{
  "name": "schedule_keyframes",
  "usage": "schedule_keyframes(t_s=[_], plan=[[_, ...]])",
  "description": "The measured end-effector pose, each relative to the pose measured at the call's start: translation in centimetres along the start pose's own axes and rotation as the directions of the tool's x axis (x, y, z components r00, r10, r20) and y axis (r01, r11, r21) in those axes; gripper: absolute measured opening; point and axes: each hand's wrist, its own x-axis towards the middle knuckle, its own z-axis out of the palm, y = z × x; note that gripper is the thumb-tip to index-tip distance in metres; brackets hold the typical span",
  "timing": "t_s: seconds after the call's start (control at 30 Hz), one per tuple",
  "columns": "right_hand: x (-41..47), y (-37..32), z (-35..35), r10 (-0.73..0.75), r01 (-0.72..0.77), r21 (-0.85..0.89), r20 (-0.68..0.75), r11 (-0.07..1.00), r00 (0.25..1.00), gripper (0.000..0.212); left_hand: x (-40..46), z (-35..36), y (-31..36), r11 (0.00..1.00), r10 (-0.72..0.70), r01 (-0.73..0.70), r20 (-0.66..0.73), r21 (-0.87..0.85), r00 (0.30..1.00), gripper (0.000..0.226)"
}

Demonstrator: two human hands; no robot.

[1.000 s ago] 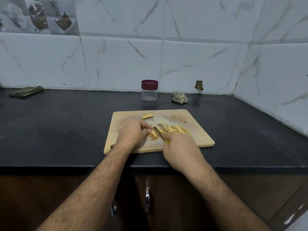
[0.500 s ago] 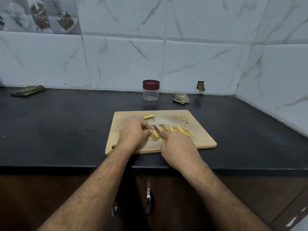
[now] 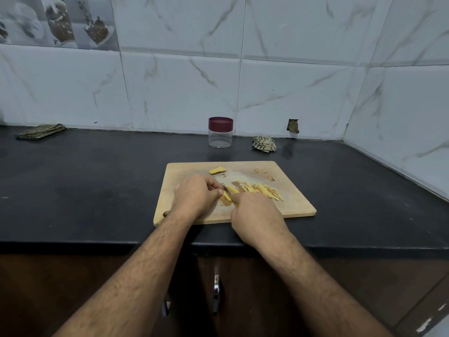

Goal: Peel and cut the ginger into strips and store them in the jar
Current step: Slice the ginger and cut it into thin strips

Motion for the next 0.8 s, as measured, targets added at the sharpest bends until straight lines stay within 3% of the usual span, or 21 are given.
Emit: schedule_keyframes(t_s=[0.3,0.5,0.8], plan=[[-2.3,0.8,0.3,-0.031,0.031,-0.063,0.005,0.998,1.0,0.041,-0.1,0.1,0.0,1.0,-0.001,0.0,-0.027,-0.018,1.0,0.007],[-3.6,1.5,0.0,-0.025,0.027,-0.079,0.037,0.996,0.999,0.046,-0.2,0.1,-0.1,0.999,-0.012,0.01,-0.066,-0.033,0.998,0.018],[-2.9,1.3,-0.2,0.024,-0.024,-0.005,-0.021,1.0,0.999,0.049,-0.2,0.0,-0.1,0.998,0.006,-0.01,-0.06,-0.058,0.998,0.016]])
